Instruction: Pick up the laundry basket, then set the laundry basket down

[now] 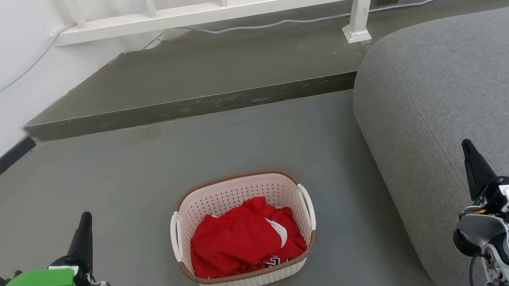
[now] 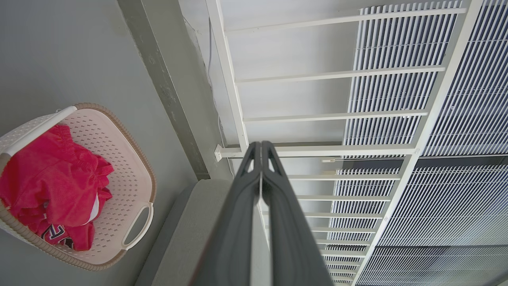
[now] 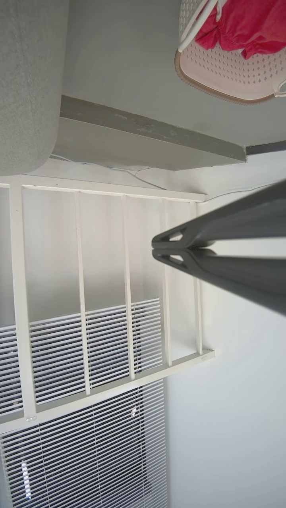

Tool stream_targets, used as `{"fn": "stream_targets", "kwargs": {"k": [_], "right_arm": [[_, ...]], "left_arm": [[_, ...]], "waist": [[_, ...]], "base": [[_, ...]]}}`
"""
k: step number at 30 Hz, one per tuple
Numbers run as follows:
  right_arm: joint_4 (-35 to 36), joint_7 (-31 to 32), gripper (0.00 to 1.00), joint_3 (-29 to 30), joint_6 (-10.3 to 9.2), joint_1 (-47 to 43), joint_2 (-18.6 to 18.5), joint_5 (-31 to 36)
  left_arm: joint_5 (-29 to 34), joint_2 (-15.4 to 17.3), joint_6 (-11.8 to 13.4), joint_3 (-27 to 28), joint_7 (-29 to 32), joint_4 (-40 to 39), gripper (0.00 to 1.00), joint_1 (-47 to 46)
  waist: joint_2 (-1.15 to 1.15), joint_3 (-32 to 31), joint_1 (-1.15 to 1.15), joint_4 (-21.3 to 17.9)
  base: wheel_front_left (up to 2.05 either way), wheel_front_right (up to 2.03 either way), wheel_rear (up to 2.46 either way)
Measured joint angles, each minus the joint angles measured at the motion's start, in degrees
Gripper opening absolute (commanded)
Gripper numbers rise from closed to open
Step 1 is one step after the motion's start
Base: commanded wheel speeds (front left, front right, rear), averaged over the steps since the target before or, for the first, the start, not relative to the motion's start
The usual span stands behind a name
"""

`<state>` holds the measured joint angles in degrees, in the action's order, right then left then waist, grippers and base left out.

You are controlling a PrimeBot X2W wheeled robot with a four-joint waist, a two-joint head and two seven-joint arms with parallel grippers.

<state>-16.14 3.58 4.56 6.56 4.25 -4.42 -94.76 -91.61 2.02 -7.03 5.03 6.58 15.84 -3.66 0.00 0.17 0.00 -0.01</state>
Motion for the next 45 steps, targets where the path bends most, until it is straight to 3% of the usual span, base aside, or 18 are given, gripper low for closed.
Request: {"fn": "stream_targets", "kwargs": {"k": [45], "right_arm": [[0.1, 0.1, 0.0, 0.2, 0.09, 0.0, 0.2, 0.0]], "left_arm": [[0.0, 0.0, 0.0, 0.0, 0.0, 0.0, 0.0, 0.0]], "waist": [[0.0, 0.0, 0.0, 0.0]], "base": [[0.0, 0.0, 0.0]]}}
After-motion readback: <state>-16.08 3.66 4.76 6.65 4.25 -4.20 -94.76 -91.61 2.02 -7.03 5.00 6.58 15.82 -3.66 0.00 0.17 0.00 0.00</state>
